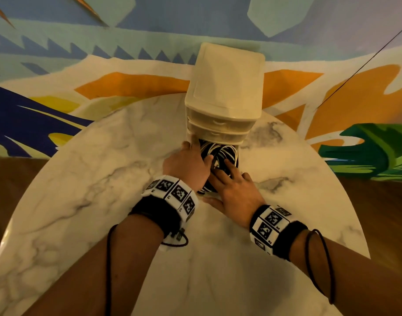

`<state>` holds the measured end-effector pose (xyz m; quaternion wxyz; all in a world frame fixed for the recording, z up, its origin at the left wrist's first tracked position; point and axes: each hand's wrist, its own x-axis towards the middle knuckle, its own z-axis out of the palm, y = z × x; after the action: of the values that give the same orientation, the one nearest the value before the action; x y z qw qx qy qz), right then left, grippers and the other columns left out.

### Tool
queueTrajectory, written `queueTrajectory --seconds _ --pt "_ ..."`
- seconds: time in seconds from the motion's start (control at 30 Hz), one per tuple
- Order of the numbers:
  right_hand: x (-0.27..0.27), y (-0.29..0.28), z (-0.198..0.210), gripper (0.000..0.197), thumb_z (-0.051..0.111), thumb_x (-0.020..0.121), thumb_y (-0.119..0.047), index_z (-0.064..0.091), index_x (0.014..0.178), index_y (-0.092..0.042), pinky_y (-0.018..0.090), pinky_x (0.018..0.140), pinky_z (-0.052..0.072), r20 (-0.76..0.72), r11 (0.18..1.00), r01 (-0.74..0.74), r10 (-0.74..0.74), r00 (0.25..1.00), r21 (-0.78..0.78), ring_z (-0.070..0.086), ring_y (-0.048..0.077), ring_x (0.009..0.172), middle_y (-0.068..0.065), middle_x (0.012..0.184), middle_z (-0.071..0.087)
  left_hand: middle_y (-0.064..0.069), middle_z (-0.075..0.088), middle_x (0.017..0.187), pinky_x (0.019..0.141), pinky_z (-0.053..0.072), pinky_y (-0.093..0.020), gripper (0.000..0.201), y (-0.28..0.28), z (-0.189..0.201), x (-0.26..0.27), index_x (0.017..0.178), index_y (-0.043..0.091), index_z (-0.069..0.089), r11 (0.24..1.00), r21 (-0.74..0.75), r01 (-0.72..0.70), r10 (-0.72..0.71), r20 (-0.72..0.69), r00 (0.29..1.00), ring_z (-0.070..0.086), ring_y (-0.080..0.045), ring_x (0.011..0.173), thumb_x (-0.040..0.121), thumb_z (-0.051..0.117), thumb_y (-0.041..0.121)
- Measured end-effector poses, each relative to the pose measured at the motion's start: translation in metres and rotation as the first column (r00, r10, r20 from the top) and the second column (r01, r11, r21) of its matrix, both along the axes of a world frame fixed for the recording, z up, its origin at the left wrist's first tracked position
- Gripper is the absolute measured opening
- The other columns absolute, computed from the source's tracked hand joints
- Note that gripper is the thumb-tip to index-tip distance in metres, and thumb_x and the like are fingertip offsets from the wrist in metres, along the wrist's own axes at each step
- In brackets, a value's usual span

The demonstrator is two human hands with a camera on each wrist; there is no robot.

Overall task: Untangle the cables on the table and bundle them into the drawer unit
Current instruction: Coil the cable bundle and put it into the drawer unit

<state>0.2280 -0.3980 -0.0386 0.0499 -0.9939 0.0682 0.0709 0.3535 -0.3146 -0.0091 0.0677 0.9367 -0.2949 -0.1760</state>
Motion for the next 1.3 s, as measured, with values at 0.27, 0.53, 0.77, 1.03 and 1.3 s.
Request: queueTrajectory --seconds 0.27,0.53,0.77,1.03,1.3 --pt "-0.004 0.006 0.002 0.071 0.041 0.083 -0.059 0.038 0.142 -0.019 0.049 0.075 0.052 0.014 1.0 0.027 -0.027 1.0 0.014 0.047 0.04 0.126 0.002 0.124 0.058 -0.014 0.064 0.104 0.07 0.042 -0.036 0.062 0.017 -0.016 -0.001 0.149 0.029 0.013 0.988 -0.145 0.043 -0.051 -0.053 0.997 0.06 -0.032 0.094 0.094 0.041 0.035" --pt "0.001 0.006 0.002 0.068 0.038 0.084 -0.06 0.044 0.137 -0.019 0.048 0.071 0.054 0.059 0.999 0.036 -0.036 0.998 0.015 0.05 0.039 0.122 0.001 0.12 0.06 -0.015 0.061 0.111 0.073 0.043 -0.038 0.063 0.006 -0.001 0.011 0.149 0.032 0.009 0.984 0.073 0.163 -0.165 0.014 0.986 0.059 -0.035 0.1 0.094 0.04 0.036" --pt "0.001 0.004 0.001 0.068 0.032 0.085 -0.061 0.048 0.134 -0.017 0.047 0.067 0.054 0.081 0.999 0.031 -0.03 0.996 -0.016 0.053 0.039 0.119 0.002 0.119 0.062 -0.013 0.059 0.115 0.072 0.038 -0.036 0.056 -0.007 0.002 0.017 0.146 0.027 0.021 0.982 0.122 0.143 -0.14 -0.037 0.989 0.058 -0.035 0.102 0.093 0.038 0.038" --pt "0.007 0.002 0.005 0.067 0.045 0.087 -0.058 0.039 0.141 -0.018 0.048 0.072 0.053 0.012 0.997 0.075 -0.075 0.997 0.021 0.047 0.04 0.124 0.003 0.123 0.057 -0.01 0.064 0.105 0.063 0.037 -0.033 0.063 0.014 0.0 0.002 0.15 0.029 -0.004 0.969 0.089 0.229 -0.238 0.107 0.965 0.062 -0.027 0.088 0.098 0.029 0.04" --pt "0.009 -0.002 0.009 0.07 0.041 0.09 -0.061 0.031 0.145 -0.019 0.05 0.082 0.05 -0.069 0.991 0.125 -0.122 0.99 0.039 0.036 0.039 0.132 0.003 0.132 0.052 -0.008 0.065 0.101 0.062 0.035 -0.032 0.07 0.0 0.002 0.002 0.15 0.012 0.006 0.954 0.153 0.257 -0.284 0.201 0.937 0.063 -0.027 0.088 0.095 0.04 0.038"
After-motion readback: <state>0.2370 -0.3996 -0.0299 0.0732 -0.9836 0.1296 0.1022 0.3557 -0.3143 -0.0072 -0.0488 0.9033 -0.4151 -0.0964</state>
